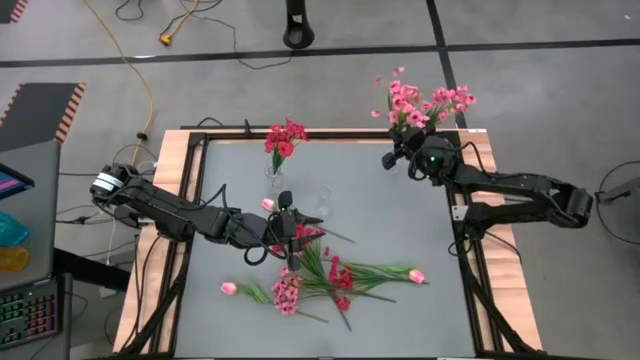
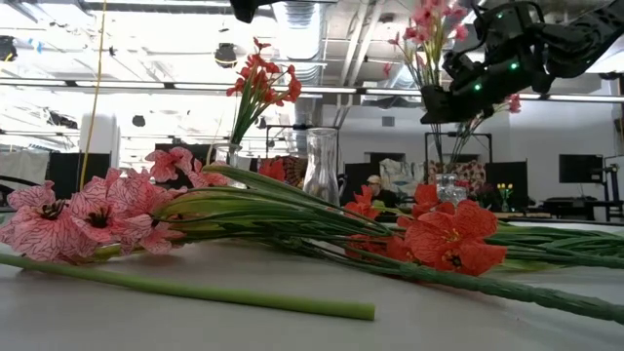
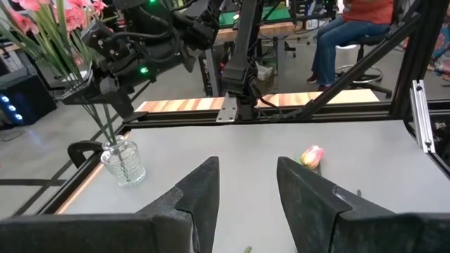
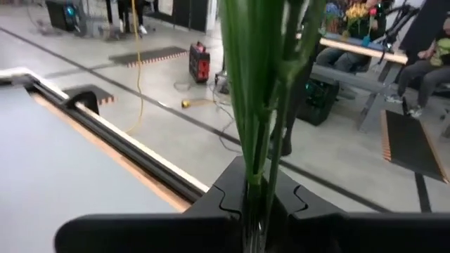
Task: Sort flowers into vase by color
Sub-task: Put the pink flower into the top right transparent vase
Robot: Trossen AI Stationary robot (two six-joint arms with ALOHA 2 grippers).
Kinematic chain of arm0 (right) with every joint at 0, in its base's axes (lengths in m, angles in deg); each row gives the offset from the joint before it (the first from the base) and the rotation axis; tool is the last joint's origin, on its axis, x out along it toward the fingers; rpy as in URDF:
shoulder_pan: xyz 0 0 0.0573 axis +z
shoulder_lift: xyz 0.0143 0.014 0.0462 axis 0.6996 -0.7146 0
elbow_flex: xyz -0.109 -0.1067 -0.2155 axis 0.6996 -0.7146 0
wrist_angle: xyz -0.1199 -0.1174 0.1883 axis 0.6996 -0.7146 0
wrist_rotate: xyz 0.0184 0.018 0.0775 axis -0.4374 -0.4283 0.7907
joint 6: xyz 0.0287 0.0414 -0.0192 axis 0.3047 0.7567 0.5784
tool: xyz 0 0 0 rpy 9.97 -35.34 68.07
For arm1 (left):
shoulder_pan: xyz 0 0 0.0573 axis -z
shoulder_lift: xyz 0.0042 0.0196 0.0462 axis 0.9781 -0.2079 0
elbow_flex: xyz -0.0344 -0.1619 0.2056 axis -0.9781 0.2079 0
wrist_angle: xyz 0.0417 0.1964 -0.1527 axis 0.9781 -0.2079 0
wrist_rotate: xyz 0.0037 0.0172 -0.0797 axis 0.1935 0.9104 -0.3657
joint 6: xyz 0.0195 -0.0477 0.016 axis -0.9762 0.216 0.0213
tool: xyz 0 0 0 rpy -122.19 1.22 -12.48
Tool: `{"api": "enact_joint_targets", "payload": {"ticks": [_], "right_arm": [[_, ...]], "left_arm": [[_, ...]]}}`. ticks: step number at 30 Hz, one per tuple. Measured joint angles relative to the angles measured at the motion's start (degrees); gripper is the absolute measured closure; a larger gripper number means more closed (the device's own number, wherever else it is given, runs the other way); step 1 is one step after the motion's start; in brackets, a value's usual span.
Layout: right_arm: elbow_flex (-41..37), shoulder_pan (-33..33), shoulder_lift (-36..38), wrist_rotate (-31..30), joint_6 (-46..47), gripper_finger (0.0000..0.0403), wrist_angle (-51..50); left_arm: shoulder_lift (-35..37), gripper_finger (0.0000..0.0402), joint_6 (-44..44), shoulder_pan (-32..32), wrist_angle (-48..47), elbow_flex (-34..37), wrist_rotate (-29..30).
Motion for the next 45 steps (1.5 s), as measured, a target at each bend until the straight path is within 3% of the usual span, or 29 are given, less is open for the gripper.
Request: {"api": "enact_joint_targets", "payload": {"ticks": [10,22,27,36,41,45], "right_arm": [[0.0,-0.33,0.0,0.05,-0.07,0.0342,-5.32],[0.03,-0.31,0.02,-1.94,6.51,0.0216,-7.61],[4.37,-0.31,0.02,-1.98,10.2,0.0194,-20.75],[15.21,-0.15,0.02,-1.5,10.6,0.02,-44.98],[19.84,-0.13,0.02,-1.44,12.53,0.0204,-52.59],[22.18,-0.15,0.02,-1.44,13.08,0.0204,-52.94]], "left_arm": [[0.0,0.027,0.08,0.0,-0.02,0.0,0.0],[0.0,0.027,0.71,0.0,-0.02,0.0,0.0],[0.0,0.027,0.71,0.0,-0.02,0.0,0.0],[0.0,0.027,0.71,0.0,-0.04,0.0,0.0],[0.0,0.027,0.71,0.0,-0.08,0.0,0.0],[0.0,0.027,0.71,0.0,-0.08,0.0,0.0]]}}
